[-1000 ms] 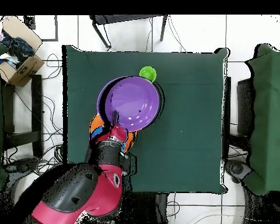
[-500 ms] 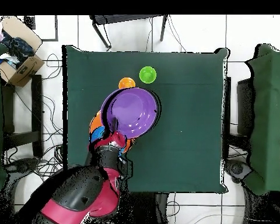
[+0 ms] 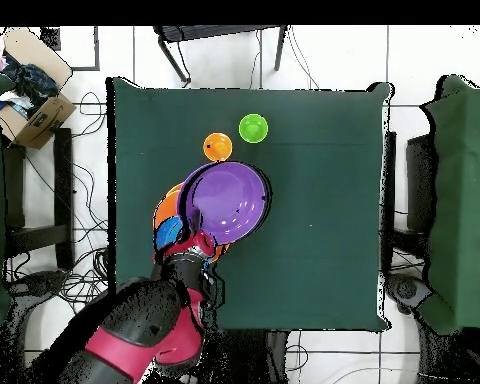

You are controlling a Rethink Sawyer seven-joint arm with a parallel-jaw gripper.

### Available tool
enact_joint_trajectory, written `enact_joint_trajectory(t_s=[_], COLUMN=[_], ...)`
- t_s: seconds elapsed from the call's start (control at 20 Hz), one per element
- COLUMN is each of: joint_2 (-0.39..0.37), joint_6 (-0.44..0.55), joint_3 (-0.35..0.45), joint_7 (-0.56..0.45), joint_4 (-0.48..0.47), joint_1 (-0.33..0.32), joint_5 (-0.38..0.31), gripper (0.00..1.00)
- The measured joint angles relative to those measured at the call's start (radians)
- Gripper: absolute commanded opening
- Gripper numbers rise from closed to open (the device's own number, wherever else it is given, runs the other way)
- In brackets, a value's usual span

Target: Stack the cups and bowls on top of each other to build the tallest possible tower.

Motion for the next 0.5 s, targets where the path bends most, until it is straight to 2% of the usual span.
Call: enact_joint_trajectory(t_s=[0.35,0.4,0.5], joint_2=[-0.050,-0.083,-0.120], joint_6=[0.161,0.218,0.269], joint_3=[0.145,0.209,0.275], joint_7=[0.000,0.000,-0.001], joint_4=[0.027,0.048,0.073], joint_1=[-0.042,-0.083,-0.138], joint_5=[-0.127,-0.143,-0.140], gripper=[0.00,0.00,0.00])
